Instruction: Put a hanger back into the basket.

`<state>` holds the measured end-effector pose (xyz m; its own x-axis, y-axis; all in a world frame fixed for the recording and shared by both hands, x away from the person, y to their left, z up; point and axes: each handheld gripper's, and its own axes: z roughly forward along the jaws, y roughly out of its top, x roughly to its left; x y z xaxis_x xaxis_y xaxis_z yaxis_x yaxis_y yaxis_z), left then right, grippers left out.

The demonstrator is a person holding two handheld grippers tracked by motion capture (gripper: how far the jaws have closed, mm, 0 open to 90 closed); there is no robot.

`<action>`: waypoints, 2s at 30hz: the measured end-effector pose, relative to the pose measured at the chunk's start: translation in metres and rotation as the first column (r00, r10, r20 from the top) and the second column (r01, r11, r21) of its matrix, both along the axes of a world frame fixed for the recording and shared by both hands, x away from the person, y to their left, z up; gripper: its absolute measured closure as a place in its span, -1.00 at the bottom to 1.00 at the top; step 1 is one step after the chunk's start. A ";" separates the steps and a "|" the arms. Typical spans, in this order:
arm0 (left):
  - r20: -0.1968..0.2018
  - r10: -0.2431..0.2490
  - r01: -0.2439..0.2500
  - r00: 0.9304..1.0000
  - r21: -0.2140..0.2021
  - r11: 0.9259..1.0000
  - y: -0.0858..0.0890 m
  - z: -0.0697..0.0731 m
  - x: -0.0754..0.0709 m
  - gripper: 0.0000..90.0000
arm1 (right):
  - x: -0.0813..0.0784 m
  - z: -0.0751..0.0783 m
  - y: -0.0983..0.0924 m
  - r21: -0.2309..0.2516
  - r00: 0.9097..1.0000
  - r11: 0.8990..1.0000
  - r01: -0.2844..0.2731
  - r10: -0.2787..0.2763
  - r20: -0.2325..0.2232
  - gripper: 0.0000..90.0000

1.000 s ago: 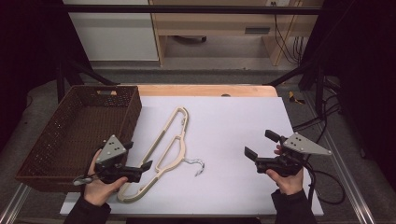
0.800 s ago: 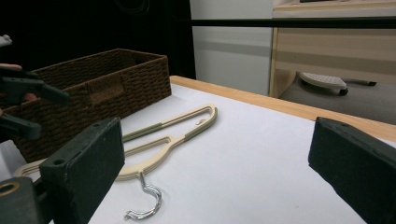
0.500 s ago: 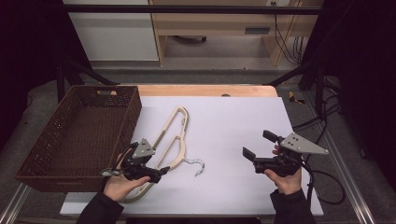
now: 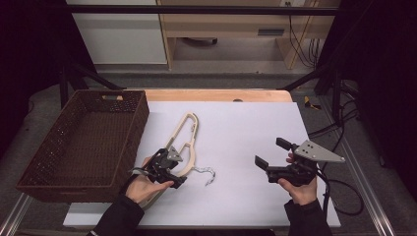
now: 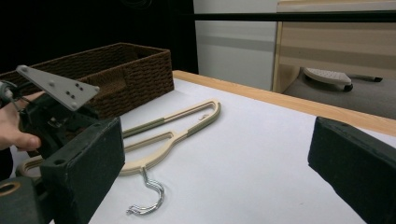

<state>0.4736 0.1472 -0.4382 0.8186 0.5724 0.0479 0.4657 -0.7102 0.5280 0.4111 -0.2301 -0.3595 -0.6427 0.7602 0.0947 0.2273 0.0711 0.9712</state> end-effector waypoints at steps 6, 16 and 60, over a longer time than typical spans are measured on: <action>-0.002 -0.002 0.002 1.000 0.037 0.999 -0.002 -0.007 0.006 -0.14 | 0.001 -0.001 0.000 -0.008 1.000 1.000 -0.001 0.001 -0.007 -0.91; -0.020 0.009 -0.008 1.000 0.018 1.000 -0.009 -0.016 0.009 0.09 | 0.001 -0.001 0.001 -0.006 1.000 1.000 -0.005 0.005 -0.005 -0.91; -0.024 0.042 -0.042 0.999 0.026 0.999 -0.007 -0.007 0.002 0.62 | 0.001 -0.001 0.002 -0.008 1.000 1.000 -0.019 0.018 -0.013 -0.90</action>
<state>0.4755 0.1403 -0.4457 0.7949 0.6052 0.0436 0.5078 -0.7029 0.4981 0.4116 -0.2278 -0.3609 -0.6555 0.7490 0.0967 0.2384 0.0836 0.9676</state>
